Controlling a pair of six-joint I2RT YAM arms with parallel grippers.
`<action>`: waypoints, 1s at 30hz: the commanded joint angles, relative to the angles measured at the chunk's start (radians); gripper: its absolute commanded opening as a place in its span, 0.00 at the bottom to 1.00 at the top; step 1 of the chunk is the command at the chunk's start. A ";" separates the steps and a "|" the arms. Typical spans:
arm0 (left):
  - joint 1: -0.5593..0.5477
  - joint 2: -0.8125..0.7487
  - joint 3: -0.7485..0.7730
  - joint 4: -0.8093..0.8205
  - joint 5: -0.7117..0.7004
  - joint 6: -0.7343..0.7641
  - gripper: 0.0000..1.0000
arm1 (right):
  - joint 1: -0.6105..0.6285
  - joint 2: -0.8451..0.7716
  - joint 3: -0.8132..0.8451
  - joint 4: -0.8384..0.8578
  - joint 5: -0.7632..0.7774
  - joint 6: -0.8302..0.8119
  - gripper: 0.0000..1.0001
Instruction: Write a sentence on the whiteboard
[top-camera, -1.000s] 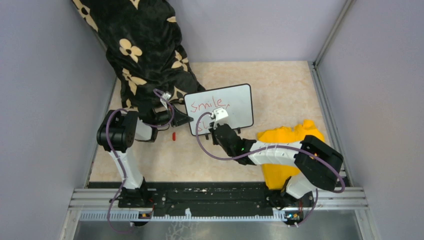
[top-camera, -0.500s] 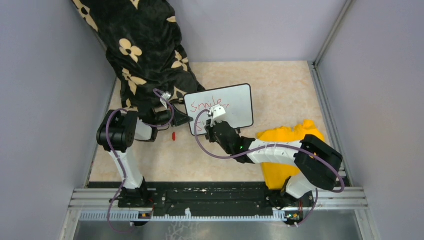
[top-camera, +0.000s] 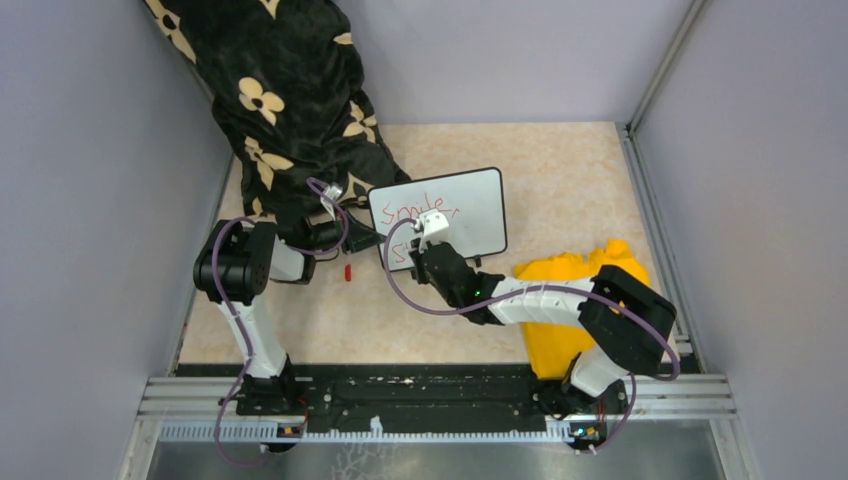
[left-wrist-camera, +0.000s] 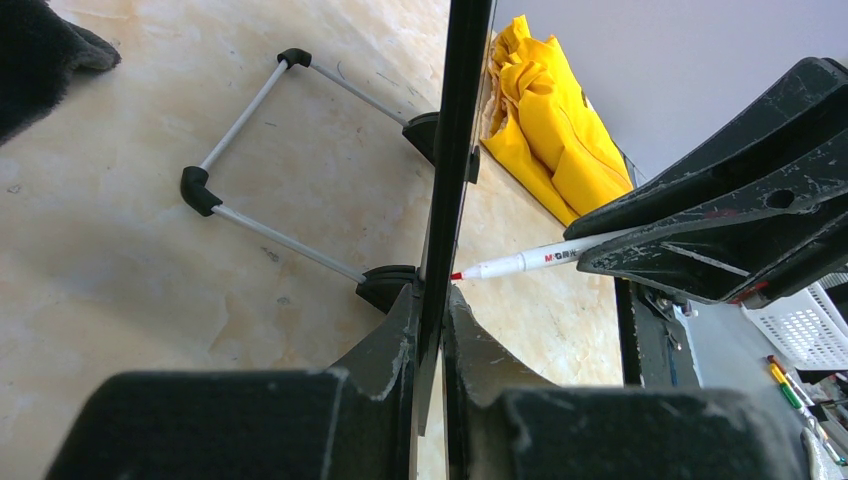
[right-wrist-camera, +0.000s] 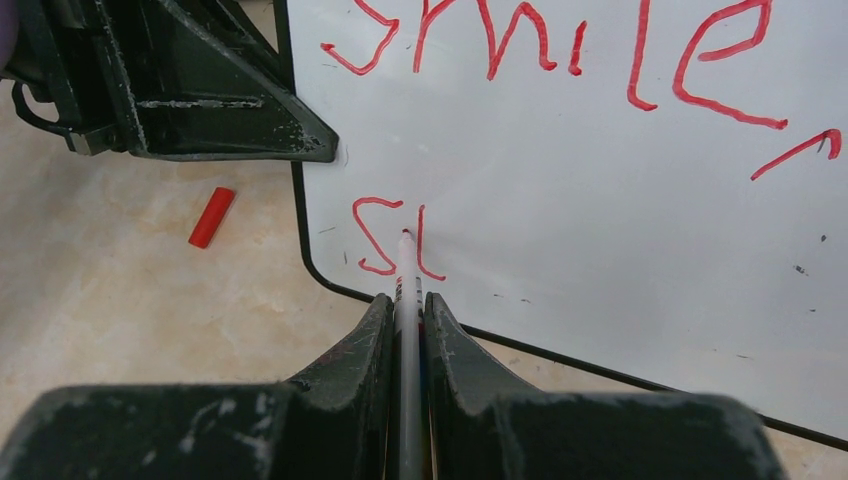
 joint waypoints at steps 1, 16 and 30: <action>-0.006 0.021 -0.002 -0.081 -0.017 0.018 0.00 | -0.014 0.014 0.045 0.006 0.039 0.013 0.00; -0.006 0.021 -0.002 -0.083 -0.019 0.017 0.00 | -0.030 -0.037 0.000 -0.032 0.084 0.024 0.00; -0.006 0.022 -0.001 -0.083 -0.018 0.017 0.00 | -0.034 -0.126 -0.071 0.025 0.020 0.018 0.00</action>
